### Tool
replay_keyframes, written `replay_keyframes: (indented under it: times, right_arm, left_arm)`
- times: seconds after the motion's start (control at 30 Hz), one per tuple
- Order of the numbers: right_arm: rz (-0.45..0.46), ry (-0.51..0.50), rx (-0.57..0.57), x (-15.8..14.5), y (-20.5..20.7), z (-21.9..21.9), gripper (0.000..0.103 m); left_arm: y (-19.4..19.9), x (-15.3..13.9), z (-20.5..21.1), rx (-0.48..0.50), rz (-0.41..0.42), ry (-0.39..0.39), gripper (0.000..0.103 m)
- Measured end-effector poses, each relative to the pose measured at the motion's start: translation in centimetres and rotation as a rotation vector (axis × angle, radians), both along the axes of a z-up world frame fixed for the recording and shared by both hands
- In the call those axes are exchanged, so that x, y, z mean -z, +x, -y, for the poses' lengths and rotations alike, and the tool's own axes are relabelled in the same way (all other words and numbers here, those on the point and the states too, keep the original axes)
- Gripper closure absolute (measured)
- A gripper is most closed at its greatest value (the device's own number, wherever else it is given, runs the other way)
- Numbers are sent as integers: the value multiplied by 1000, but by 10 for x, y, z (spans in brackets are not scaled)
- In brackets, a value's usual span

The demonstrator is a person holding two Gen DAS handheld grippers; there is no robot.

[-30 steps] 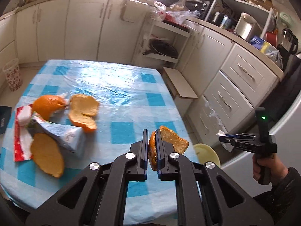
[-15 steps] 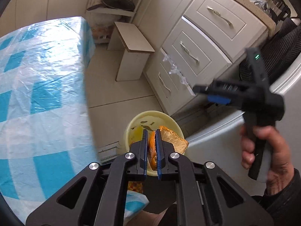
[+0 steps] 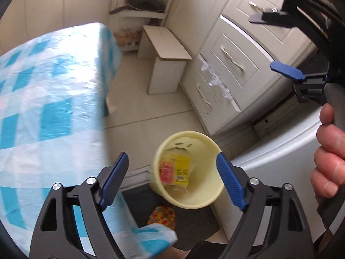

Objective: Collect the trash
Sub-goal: 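Carry the tissue to the yellow bucket with the right tool while the left tool carries the crust, then move both open tools back over the table toward the peels and carton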

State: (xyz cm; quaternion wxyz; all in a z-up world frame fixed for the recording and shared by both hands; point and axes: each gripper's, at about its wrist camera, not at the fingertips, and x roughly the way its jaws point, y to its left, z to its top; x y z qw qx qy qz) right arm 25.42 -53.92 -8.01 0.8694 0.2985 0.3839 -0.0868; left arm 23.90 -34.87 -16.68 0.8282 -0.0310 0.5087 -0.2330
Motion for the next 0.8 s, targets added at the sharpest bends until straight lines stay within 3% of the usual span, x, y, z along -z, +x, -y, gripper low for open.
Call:
replay_keyframes:
  times: [0.13, 0.3, 0.5, 0.67, 0.8]
  right_arm:
    - [14, -21, -35, -6, 10, -26, 15]
    - [2, -45, -102, -8, 24, -60, 15]
    - [-39, -36, -183, 0, 40, -95, 13]
    - [-90, 0, -211, 13, 51, -111, 13]
    - [-121, 17, -228, 22, 61, -129, 13]
  left_arm:
    - [6, -19, -55, -79, 32, 25, 17]
    - [1, -51, -141, -194, 86, 53, 15]
    - [-4, -85, -272, -435, 164, 53, 10]
    - [7, -85, -373, -688, 140, 41, 10]
    - [5, -64, -422, -839, 95, 21, 10]
